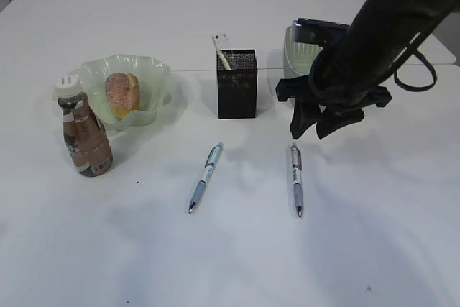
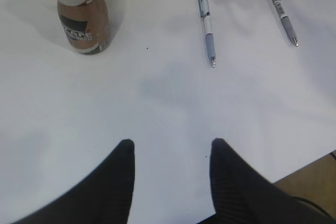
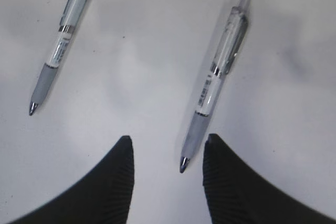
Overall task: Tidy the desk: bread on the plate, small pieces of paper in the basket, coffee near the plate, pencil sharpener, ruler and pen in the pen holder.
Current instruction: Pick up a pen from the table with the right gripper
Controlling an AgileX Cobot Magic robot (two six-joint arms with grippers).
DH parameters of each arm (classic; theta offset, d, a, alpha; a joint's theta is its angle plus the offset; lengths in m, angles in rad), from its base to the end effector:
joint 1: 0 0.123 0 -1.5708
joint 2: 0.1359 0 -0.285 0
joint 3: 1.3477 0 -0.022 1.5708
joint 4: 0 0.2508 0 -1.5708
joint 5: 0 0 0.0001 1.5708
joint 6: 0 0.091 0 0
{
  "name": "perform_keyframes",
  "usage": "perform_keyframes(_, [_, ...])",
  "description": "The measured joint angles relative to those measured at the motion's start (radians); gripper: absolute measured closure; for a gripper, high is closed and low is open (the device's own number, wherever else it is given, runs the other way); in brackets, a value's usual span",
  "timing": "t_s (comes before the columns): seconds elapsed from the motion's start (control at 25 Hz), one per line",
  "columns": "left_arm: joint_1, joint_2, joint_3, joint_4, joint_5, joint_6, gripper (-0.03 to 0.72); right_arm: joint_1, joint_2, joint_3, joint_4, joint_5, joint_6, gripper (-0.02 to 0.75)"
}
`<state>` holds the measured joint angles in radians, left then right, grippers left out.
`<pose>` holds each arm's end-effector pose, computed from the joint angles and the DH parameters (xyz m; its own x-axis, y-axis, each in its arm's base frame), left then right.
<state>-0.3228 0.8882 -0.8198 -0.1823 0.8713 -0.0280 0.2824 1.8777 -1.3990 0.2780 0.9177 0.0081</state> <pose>0.1496 -0.0634 0.3257 -0.7598 0.1021 -0.6421 0.2940 0.9348 -0.1993 0.3660 0.1269 0.2198 -0.9670 -0.0988 -0.2350 -0.1596 0.9535 0.2556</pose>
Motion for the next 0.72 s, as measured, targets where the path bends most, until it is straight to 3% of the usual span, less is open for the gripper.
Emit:
perform_keyframes(0.36, [0.000, 0.000, 0.000, 0.000, 0.000, 0.000, 0.358, 0.000, 0.128, -0.168, -0.082, 0.202, 0.125, 0.386])
perform_keyframes(0.72, [0.000, 0.000, 0.000, 0.012, -0.002, 0.000, 0.358, 0.018, 0.210, -0.172, -0.083, 0.202, 0.160, 0.386])
